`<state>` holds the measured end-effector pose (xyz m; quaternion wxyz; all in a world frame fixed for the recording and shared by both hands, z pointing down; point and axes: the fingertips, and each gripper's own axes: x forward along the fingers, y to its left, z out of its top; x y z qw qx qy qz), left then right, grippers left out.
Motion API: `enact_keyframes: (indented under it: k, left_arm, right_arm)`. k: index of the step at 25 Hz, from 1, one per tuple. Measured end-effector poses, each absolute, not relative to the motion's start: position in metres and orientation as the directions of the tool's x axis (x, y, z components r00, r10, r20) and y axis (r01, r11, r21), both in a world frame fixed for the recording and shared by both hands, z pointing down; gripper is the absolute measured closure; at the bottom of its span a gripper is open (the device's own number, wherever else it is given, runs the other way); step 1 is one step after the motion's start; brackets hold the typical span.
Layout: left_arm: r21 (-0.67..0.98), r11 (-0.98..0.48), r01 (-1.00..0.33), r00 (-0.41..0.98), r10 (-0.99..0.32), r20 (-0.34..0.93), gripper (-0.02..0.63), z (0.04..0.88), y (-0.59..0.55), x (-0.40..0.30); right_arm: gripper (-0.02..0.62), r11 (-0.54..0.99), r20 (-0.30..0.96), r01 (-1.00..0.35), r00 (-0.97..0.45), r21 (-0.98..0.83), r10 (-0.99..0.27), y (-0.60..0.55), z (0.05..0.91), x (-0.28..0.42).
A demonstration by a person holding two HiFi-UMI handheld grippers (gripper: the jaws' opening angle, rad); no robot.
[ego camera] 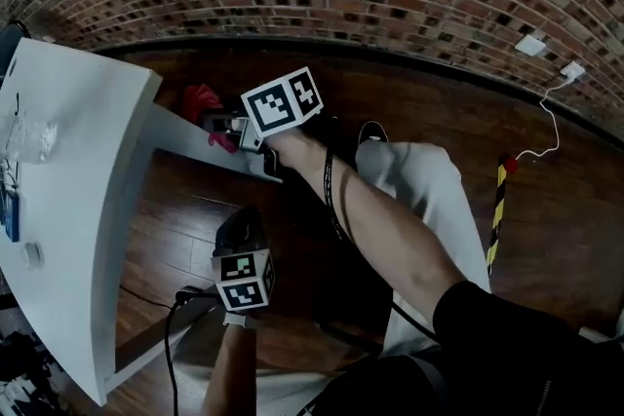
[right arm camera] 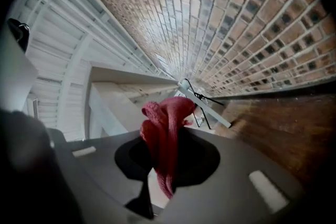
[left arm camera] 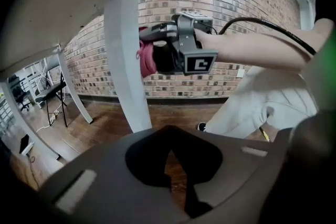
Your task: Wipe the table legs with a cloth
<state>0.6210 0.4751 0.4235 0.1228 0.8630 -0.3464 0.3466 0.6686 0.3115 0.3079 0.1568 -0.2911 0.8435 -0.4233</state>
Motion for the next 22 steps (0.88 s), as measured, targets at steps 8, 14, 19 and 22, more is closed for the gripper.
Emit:
enact_keyframes:
  k: [8,14,19,22]
  left_arm:
    - [-0.007,-0.736,-0.677,0.585,-0.544,0.602,0.611,0.373,0.483,0.618]
    - [-0.004,-0.732,-0.681,0.606,-0.567,0.559,0.611,0.349,0.501,0.592]
    - [-0.007,-0.710,-0.705,0.597,-0.598,0.535,0.611,0.335,0.509,0.558]
    - [-0.001,-0.690,-0.723,0.593,-0.623,0.510,0.611,0.321,0.507,0.534]
  right_arm:
    - [0.545,0.555,-0.163,-0.411,-0.679,-0.723,-0.716,0.330,0.190,0.683]
    - [0.545,0.440,-0.180,-0.537,-0.468,-0.720,-0.865,0.359,0.176,0.685]
    - [0.545,0.435,-0.223,-0.595,-0.397,-0.676,-0.890,0.387,0.165,0.655]
    - [0.544,0.440,-0.217,-0.624,-0.403,-0.645,-0.889,0.395,0.160,0.625]
